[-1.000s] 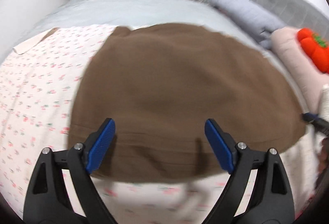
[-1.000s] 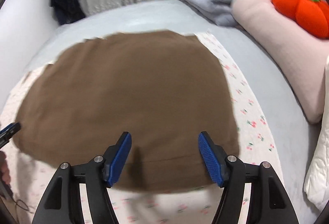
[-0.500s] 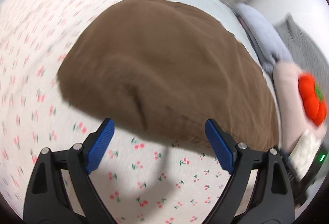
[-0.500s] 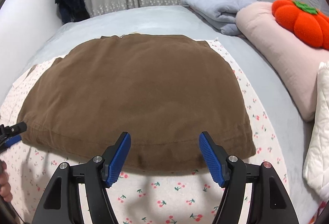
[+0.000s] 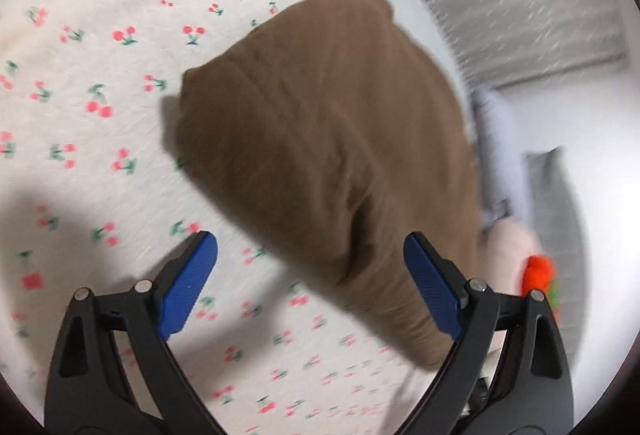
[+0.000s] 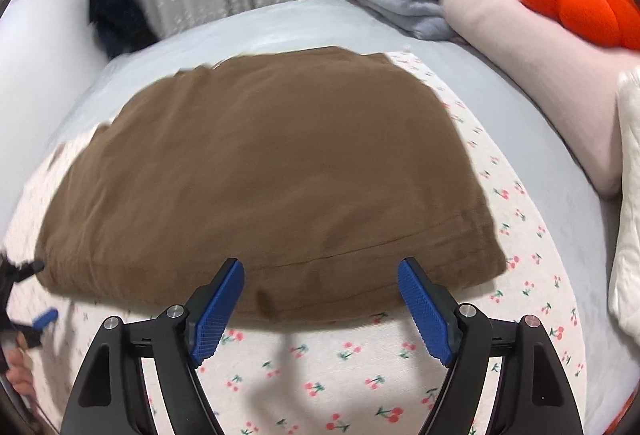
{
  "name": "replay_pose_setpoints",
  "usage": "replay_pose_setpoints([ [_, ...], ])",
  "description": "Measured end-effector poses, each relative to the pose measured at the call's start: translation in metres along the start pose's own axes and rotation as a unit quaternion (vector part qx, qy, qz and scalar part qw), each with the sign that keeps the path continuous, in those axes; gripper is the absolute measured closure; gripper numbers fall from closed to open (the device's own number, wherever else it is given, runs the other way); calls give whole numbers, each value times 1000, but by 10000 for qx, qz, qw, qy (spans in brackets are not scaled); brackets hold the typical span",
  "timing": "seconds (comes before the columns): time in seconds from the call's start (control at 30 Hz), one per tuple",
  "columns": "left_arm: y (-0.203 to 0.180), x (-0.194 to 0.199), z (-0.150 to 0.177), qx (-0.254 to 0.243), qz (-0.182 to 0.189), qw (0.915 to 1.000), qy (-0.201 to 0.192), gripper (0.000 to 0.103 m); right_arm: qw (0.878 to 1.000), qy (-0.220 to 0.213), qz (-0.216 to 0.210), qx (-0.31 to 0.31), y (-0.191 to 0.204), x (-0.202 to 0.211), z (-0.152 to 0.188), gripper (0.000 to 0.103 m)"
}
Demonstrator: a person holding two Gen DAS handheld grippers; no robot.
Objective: Fold large clothes
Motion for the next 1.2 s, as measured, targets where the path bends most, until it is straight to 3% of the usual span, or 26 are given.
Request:
replay_pose_setpoints([
  [0.07,11,-3,-5,232,484,9985,-77,9,9982,1,-205,-562,-25,0,-4,19],
  [0.17,17,-6,-10,360,939,9944,-336,9,9847,7,-531,-1660,-72,-4,-3,18],
  [0.3,12,-12,-14,302,971,9930,-606,9,9560,171,-1000,-2753,-125,-28,8,18],
  [0.37,9,-15,-11,224,889,9926,-793,12,9443,226,-1398,-2971,-135,-43,12,17],
  [0.43,6,-17,-9,179,759,9924,-954,16,9387,-56,-1713,-2991,-137,-48,13,21],
  [0.47,6,-17,-8,188,695,9920,-1034,21,9395,-130,-1817,-2902,-135,-49,10,28],
  [0.5,5,-18,-8,208,642,9917,-1092,25,9389,-168,-1979,-2813,-133,-53,7,29],
  [0.53,6,-20,-9,259,588,9912,-1157,35,9372,-222,-2076,-2793,-131,-58,6,32],
  [0.57,9,-20,-9,297,568,9907,-1204,50,9344,-348,-2145,-2824,-131,-62,6,44],
  [0.6,11,-22,-10,330,572,9902,-1234,59,9311,-410,-2213,-2872,-132,-65,6,49],
  [0.63,14,-23,-12,349,648,9902,-1186,66,9234,-451,-2396,-2964,-135,-67,8,65],
  [0.7,16,-19,-13,448,801,9901,-1067,78,9039,-583,-2873,-3114,-139,-64,8,75],
  [0.8,-1,16,-3,279,989,9900,-969,85,9114,-847,-2778,-2916,-128,-28,7,80],
  [0.97,-25,90,28,-362,796,9921,-895,88,9192,-841,-2848,-2585,-121,45,18,82],
  [1.07,-13,126,56,-476,673,9931,-828,88,9157,-496,-2995,-2632,-126,70,42,81],
  [1.2,23,149,107,-621,328,9960,-549,88,9285,-243,-2821,-2401,-128,91,91,81],
])
Point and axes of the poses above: each gripper's, at about its wrist camera, not at the fingertips, and x roughly against the way its jaws point, y to its left, z to its underside, the point moved 1 cm from there along -x, roughly the way its jaws point, and after that the axes turned 12 degrees about y, right-handed, at the moved point
